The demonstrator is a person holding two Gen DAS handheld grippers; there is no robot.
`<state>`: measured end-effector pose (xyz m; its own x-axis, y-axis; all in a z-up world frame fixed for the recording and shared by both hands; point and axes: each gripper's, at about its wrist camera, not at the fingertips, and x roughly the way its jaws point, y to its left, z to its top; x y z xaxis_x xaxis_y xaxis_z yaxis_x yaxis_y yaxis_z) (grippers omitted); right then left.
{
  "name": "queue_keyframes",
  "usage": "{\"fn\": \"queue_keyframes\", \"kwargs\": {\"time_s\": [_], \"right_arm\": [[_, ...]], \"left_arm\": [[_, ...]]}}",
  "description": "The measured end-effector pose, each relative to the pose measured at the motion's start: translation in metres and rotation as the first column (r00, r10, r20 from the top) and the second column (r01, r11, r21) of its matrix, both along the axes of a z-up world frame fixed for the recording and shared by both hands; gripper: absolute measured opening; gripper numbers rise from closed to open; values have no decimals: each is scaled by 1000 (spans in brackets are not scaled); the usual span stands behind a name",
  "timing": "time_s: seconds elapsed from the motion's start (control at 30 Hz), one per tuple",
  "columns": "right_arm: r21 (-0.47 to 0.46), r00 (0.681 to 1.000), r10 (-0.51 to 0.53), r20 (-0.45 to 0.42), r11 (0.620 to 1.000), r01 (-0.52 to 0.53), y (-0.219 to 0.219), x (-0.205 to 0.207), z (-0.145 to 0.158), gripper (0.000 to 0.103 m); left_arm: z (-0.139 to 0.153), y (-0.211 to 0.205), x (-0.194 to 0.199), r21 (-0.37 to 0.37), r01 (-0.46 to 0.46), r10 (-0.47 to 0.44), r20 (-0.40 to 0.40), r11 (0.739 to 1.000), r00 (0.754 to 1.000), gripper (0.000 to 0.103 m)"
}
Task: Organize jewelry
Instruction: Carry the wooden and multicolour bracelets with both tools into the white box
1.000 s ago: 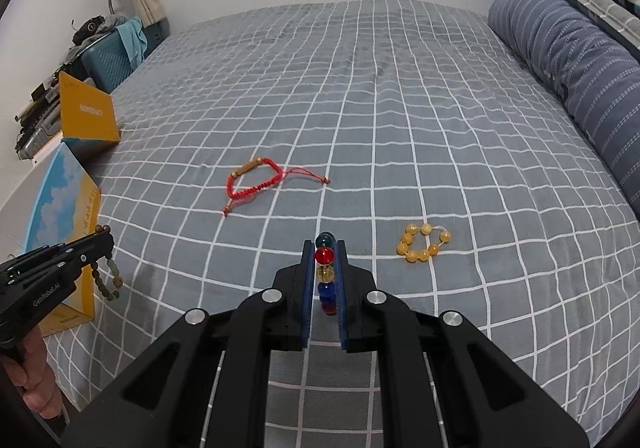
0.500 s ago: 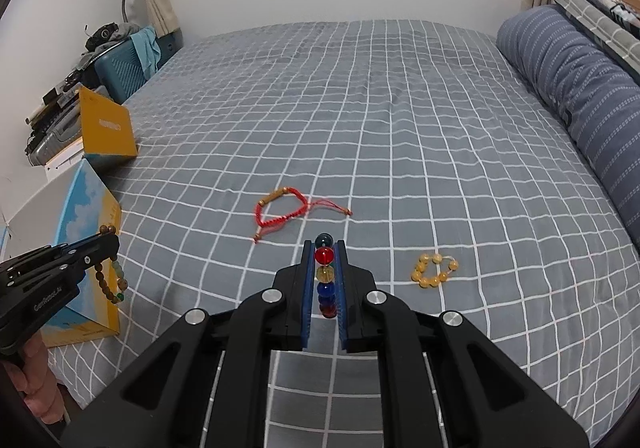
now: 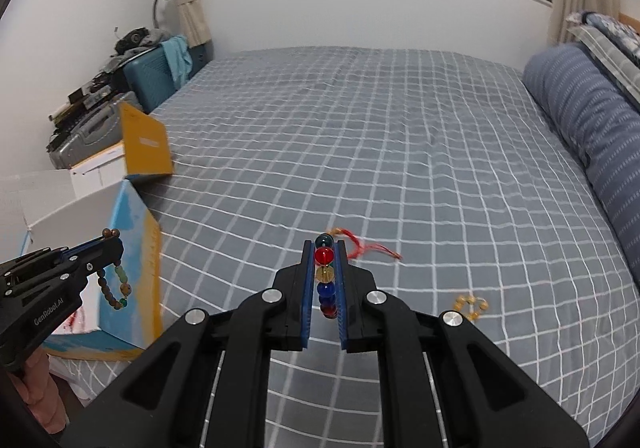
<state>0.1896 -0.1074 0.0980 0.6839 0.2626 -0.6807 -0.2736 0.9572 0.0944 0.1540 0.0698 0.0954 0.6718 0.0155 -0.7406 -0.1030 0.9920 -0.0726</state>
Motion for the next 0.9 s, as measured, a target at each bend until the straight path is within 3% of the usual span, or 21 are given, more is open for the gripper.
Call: {"fn": "queue_keyframes", "kwargs": {"time_s": [0.43, 0.9], "right_arm": [[10, 987, 152, 61, 988, -153, 89, -12, 38, 9], [2, 933, 353, 72, 935, -354, 206, -45, 47, 9]], "left_arm": [[33, 69, -35, 22, -137, 136, 37, 990, 990, 7], [29, 161, -85, 23, -312, 312, 19, 950, 950, 7]]}}
